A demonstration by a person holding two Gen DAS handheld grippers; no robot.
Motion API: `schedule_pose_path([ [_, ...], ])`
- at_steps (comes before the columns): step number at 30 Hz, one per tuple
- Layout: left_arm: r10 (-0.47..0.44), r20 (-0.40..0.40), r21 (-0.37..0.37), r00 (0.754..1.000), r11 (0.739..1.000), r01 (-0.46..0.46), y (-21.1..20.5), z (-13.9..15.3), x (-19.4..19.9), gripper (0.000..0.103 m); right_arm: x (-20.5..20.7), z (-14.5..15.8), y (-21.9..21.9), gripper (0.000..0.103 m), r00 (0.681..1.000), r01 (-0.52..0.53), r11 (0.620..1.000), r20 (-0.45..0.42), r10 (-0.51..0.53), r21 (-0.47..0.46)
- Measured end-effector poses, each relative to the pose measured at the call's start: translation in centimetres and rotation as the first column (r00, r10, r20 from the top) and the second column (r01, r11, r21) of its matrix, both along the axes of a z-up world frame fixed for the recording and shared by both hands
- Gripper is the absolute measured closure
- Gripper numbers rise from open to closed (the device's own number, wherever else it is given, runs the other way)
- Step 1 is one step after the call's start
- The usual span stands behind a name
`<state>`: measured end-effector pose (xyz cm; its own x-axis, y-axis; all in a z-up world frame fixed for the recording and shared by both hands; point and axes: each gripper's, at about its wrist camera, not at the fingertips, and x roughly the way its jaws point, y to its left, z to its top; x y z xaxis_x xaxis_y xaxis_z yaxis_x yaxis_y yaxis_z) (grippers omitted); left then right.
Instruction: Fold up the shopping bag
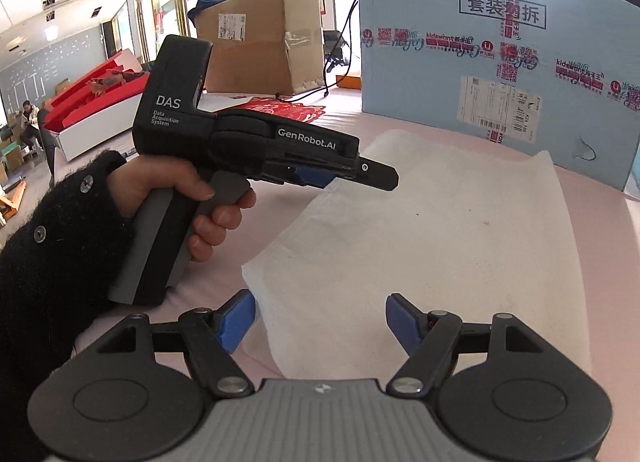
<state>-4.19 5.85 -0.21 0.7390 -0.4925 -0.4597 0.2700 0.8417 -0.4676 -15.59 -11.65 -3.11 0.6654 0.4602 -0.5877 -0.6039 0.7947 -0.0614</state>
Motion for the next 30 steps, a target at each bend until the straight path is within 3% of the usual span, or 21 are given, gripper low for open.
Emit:
schedule_pose_path([
  [9,0.001,0.004,0.005,1.000,1.000,-0.001,-0.1,0.0,0.0,0.039,0.6,0.2,-0.6,0.030,0.998,0.061,0.995,-0.034,-0.058,0.081],
  [12,0.002,0.006,0.006,1.000,1.000,-0.002,-0.1,0.0,-0.1,0.038,1.1,0.1,1.1,0.038,0.999,0.049,0.997,-0.020,-0.048,0.059],
  [16,0.007,0.008,0.004,1.000,1.000,-0.007,0.0,0.0,-0.2,0.036,1.8,-0.8,3.0,0.071,0.998,0.008,0.999,-0.067,-0.005,0.043],
  [18,0.012,0.010,-0.003,1.000,1.000,-0.012,0.2,0.0,-0.2,0.036,1.6,-0.9,3.1,0.091,0.999,0.007,1.000,-0.041,-0.005,0.029],
  [21,0.029,0.018,-0.038,0.999,0.999,-0.028,0.8,0.1,-0.4,0.031,1.7,-0.1,1.6,0.097,0.997,0.072,0.994,-0.018,-0.071,0.080],
  [25,0.055,0.011,-0.108,0.998,0.993,-0.053,2.0,0.0,-0.5,0.030,1.6,1.4,-1.8,0.099,0.980,0.192,0.961,0.022,-0.200,0.197],
  [28,0.059,-0.014,-0.134,0.998,0.989,-0.061,2.1,-0.2,-0.8,0.030,1.5,2.3,-4.7,0.101,0.960,0.260,0.915,0.021,-0.280,0.309],
  [30,0.048,-0.033,-0.143,0.998,0.988,-0.053,1.8,-0.4,-1.2,0.030,1.4,2.6,-6.8,0.101,0.929,0.329,0.874,0.041,-0.367,0.358],
])
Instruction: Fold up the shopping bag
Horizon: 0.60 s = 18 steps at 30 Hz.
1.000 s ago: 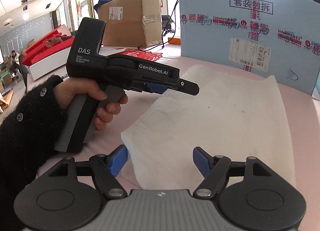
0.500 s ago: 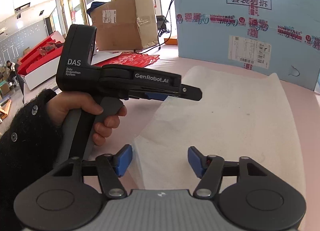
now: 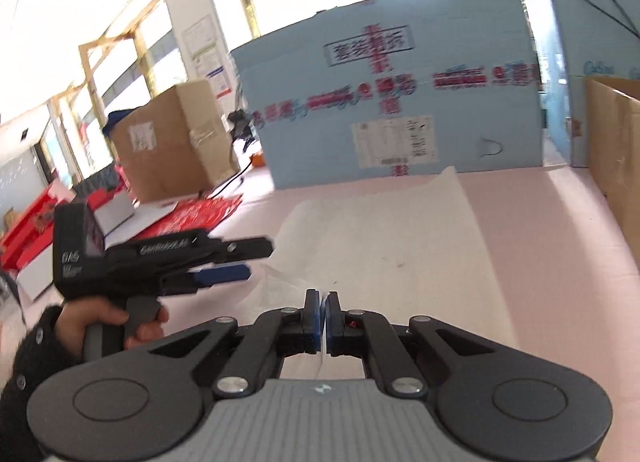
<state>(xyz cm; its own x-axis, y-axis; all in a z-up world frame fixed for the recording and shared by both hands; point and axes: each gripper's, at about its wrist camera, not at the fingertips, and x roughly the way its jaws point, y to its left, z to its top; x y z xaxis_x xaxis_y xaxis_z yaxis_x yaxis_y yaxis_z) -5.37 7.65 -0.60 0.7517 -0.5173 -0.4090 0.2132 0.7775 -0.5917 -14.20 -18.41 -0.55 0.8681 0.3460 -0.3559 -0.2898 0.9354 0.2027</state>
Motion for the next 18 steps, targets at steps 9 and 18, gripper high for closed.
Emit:
schedule_pose_path([
  [9,-0.063,-0.025,0.062,0.998,0.996,0.064,-3.7,-0.4,-1.8,0.067,1.0,-2.0,-7.2,0.101,0.996,0.063,0.950,-0.085,-0.039,0.307],
  [18,-0.097,-0.044,0.129,0.994,0.986,0.102,-6.8,-0.1,-1.0,0.091,1.4,-3.6,-4.7,0.050,0.972,-0.140,0.922,-0.129,0.199,0.361],
])
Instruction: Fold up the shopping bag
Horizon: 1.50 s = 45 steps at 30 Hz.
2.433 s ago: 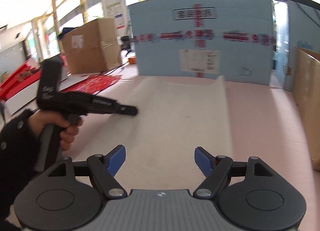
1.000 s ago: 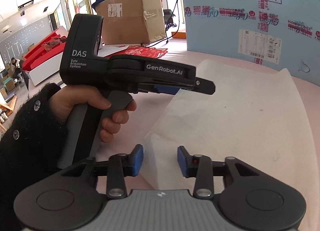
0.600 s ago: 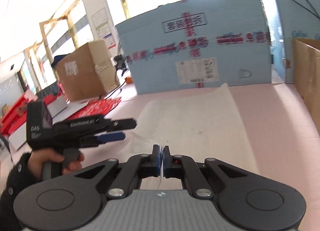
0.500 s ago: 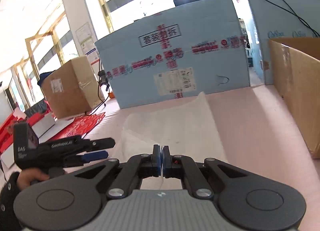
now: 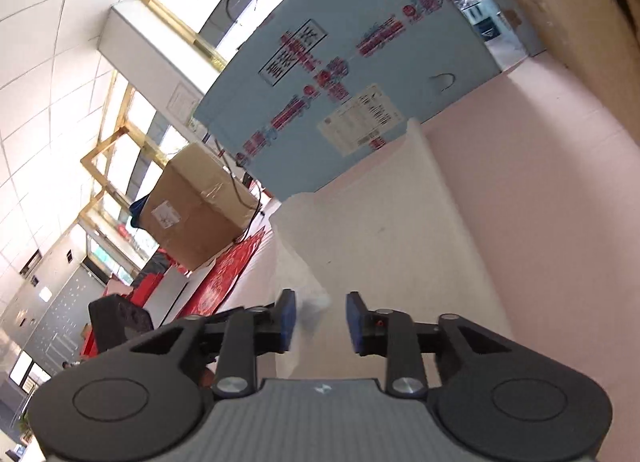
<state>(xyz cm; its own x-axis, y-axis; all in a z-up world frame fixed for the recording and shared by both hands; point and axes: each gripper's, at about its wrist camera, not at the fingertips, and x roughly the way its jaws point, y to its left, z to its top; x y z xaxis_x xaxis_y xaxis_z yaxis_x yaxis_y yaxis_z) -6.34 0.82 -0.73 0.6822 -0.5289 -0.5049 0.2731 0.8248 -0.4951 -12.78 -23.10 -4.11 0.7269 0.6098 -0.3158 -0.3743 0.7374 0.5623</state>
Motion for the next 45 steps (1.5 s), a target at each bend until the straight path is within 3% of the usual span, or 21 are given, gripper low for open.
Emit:
schedule_pose_path([
  [4,-0.016,-0.022,-0.032,1.000,0.999,0.015,0.0,-0.1,0.5,0.091,-0.8,0.4,3.0,0.043,0.995,-0.087,0.992,0.038,0.091,-0.095],
  [7,-0.027,-0.027,-0.046,0.999,0.999,0.026,0.0,-0.4,0.8,0.091,-1.4,0.6,4.4,0.044,0.995,-0.056,0.978,0.075,0.072,-0.201],
  [9,-0.032,-0.022,-0.039,0.999,0.999,0.031,-0.2,-0.5,0.9,0.092,-1.5,0.6,5.3,0.073,0.994,-0.006,0.959,0.107,0.038,-0.285],
  [10,-0.031,-0.019,-0.031,0.999,0.999,0.030,-0.3,-0.5,0.9,0.096,-1.4,0.5,5.4,0.098,0.994,0.013,0.954,0.104,0.019,-0.301],
  [13,-0.017,-0.003,0.011,1.000,1.000,0.017,-0.3,-0.4,0.9,0.103,-0.6,0.4,4.4,0.100,0.995,0.075,0.962,0.082,-0.055,-0.264],
  [16,0.007,0.027,0.052,1.000,0.999,-0.009,0.5,0.0,0.9,0.103,-1.0,2.0,2.4,0.101,0.973,0.200,0.956,0.159,-0.167,-0.216],
  [20,0.059,0.067,0.103,0.996,0.993,-0.066,3.4,0.7,0.8,0.103,-2.3,5.4,-0.4,0.101,0.901,0.372,0.917,0.293,-0.318,-0.148],
  [21,0.077,0.075,0.115,0.994,0.990,-0.085,4.3,0.9,0.7,0.103,-2.9,6.2,-1.4,0.101,0.867,0.434,0.892,0.330,-0.374,-0.128],
  [24,0.150,0.091,0.169,0.984,0.972,-0.164,7.7,1.3,0.4,0.103,-3.5,7.0,-3.0,0.101,0.814,0.525,0.842,0.360,-0.457,-0.119],
  [28,0.247,0.094,0.216,0.964,0.941,-0.262,11.9,1.5,-0.8,0.103,-4.0,5.7,-4.3,0.101,0.809,0.556,0.821,0.309,-0.499,-0.129],
  [29,0.252,0.089,0.218,0.964,0.939,-0.266,12.6,1.4,-1.1,0.103,-4.1,5.0,-4.4,0.101,0.816,0.553,0.820,0.292,-0.499,-0.145],
  [31,0.248,0.076,0.238,0.966,0.936,-0.259,13.3,1.0,-1.6,0.103,-3.4,3.5,-4.3,0.097,0.872,0.476,0.864,0.213,-0.440,-0.162],
  [33,0.253,0.076,0.258,0.965,0.929,-0.264,13.5,0.8,-1.7,0.103,-2.4,2.3,-4.3,0.092,0.940,0.334,0.937,0.110,-0.323,-0.102],
  [34,0.257,0.084,0.277,0.963,0.922,-0.270,13.4,0.9,-1.7,0.102,-2.2,2.0,-4.0,0.088,0.954,0.293,0.952,0.088,-0.286,-0.091],
  [36,0.264,0.133,0.374,0.955,0.879,-0.295,12.3,1.3,-1.9,0.099,-1.8,1.7,-2.6,0.067,0.979,0.200,0.974,0.062,-0.194,-0.107],
  [37,0.274,0.171,0.434,0.947,0.841,-0.322,11.6,1.7,-2.2,0.091,-1.7,1.6,-1.7,0.048,0.986,0.163,0.978,0.048,-0.158,-0.128],
  [38,0.290,0.200,0.468,0.936,0.811,-0.351,11.1,2.0,-2.5,0.076,-1.6,1.4,-0.9,0.045,0.992,0.126,0.983,0.026,-0.123,-0.133],
  [39,0.301,0.233,0.487,0.925,0.787,-0.379,10.5,2.3,-3.1,0.067,-1.5,1.2,-0.2,0.045,0.996,0.088,0.987,0.003,-0.088,-0.135],
  [40,0.292,0.270,0.496,0.917,0.774,-0.393,9.8,2.7,-3.9,0.050,-1.4,0.9,0.0,0.045,0.998,0.052,0.993,-0.037,-0.056,-0.108],
  [41,0.257,0.287,0.492,0.923,0.788,-0.372,9.1,3.0,-4.4,0.039,-1.3,0.7,0.2,0.045,0.997,0.018,0.997,-0.079,-0.024,-0.076],
  [45,0.082,0.243,0.440,0.967,0.878,-0.186,6.4,3.0,-4.7,0.026,-1.2,-0.4,0.6,0.045,0.971,-0.101,0.994,-0.212,0.110,0.052],
])
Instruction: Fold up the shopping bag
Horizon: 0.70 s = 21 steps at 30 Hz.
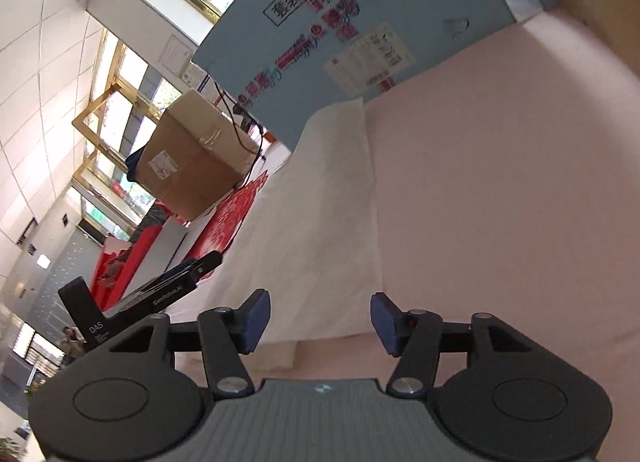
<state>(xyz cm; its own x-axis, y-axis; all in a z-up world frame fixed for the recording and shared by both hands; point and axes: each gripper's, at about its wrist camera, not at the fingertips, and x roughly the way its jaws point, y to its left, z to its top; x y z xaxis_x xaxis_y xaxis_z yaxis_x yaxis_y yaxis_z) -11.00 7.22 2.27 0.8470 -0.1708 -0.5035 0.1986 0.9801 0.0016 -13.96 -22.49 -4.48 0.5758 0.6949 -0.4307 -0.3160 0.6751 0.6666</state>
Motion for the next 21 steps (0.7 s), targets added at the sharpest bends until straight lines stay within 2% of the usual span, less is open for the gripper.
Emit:
schedule_pose_path([
  [2,-0.037,-0.039,0.027,0.999,0.999,0.038,-1.1,-0.9,0.7,0.024,0.0,-0.6,0.7,0.044,0.997,-0.059,0.998,-0.049,0.061,0.038],
  [5,-0.016,-0.107,0.076,0.994,0.997,0.024,-1.8,-2.0,1.7,0.017,0.4,-1.2,2.2,0.045,0.990,-0.105,0.992,-0.086,0.111,0.072],
  [8,-0.003,-0.122,0.054,0.993,0.998,0.010,-1.6,-2.4,2.0,0.008,1.0,-1.2,2.9,0.045,0.995,-0.051,0.995,-0.080,0.058,0.086],
  [12,0.007,-0.127,0.045,0.992,0.999,-0.001,-1.4,-2.7,2.0,0.005,1.9,-0.9,3.0,0.045,0.997,0.047,0.992,-0.062,-0.040,0.114],
  [16,0.012,-0.128,0.045,0.992,0.999,-0.006,-1.3,-2.7,2.1,0.004,2.3,-0.7,3.2,0.050,0.990,0.140,0.988,-0.013,-0.139,0.071],
  [19,0.013,-0.128,0.048,0.992,0.999,-0.007,-1.3,-2.7,2.0,0.004,2.3,-0.8,3.1,0.099,0.982,0.183,0.983,0.034,-0.184,0.031],
  [21,0.012,-0.130,0.048,0.991,0.999,-0.006,-1.2,-2.7,2.1,0.003,2.1,-0.6,2.3,0.101,0.968,0.236,0.972,0.083,-0.237,0.015],
])
